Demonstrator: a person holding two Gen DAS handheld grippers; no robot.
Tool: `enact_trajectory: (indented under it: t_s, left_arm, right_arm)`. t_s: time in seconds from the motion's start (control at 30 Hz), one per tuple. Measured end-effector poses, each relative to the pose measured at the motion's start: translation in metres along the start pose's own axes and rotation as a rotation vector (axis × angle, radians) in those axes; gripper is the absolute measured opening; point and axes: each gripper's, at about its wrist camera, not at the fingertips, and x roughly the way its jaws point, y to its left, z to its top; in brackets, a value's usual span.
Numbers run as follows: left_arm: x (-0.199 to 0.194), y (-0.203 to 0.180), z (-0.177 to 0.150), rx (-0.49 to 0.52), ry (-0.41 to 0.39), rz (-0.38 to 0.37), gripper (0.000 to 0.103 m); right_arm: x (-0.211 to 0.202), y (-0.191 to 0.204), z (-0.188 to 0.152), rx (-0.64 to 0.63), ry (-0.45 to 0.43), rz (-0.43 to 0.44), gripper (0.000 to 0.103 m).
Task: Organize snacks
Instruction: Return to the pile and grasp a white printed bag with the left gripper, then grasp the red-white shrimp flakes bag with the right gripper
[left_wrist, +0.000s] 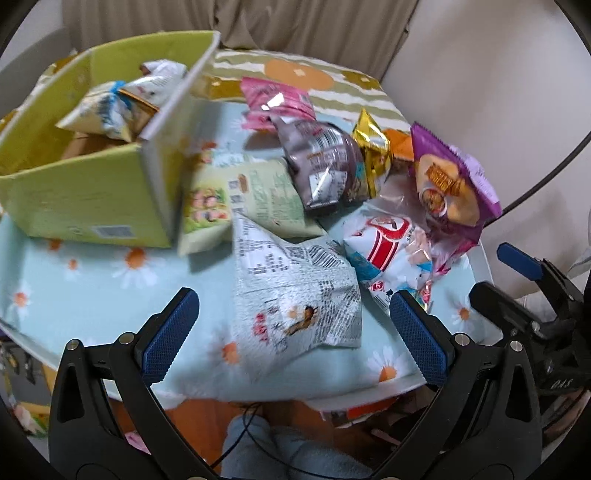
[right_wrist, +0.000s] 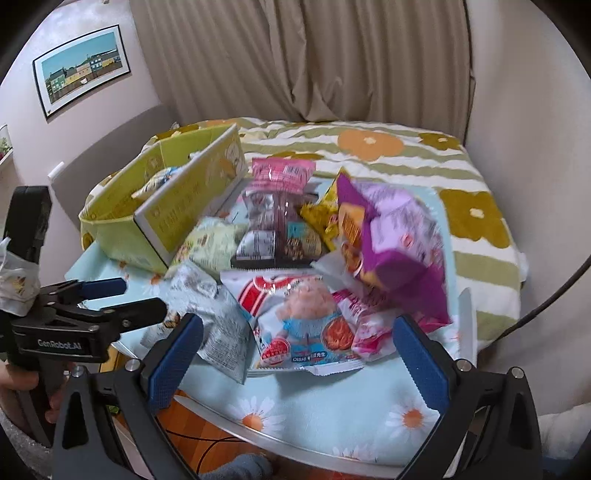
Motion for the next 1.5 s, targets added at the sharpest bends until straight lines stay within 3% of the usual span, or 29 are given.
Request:
enact_trajectory:
  t_s: [0.37,0.47,0.8,1.2,1.5]
  left_arm:
    - [0.056,0.004,0.000,-0.011,0.043,-0.027,0.102]
    - [0.060,0.004,0.000,-0.001,0.051,-0.048,0.089]
    - [0.067,0.008,0.000,0.024,0.092,-0.083,0.071]
    - [0.046,0.020,-0.007,0.075,0.084,-0.024,0.070]
    - [0.038,0.021,-0.008,0.083,0.073,-0.002,0.070]
  right_arm:
    - [0.050,-0.007,-0.009,-0.089,0.029,0.029,0.102]
    - [0.056,-0.006,-0.007,-0.107,0.032,0.039,0.102]
    - [0.075,0.003,-0.007,-0.126,0.065,0.051,0.100]
    - [0.097,0.012,-0.001,-0.169,0.115,0.032,0.096]
    - [0.114,0.025,0.001,-0.212,0.151,0.007,0.077]
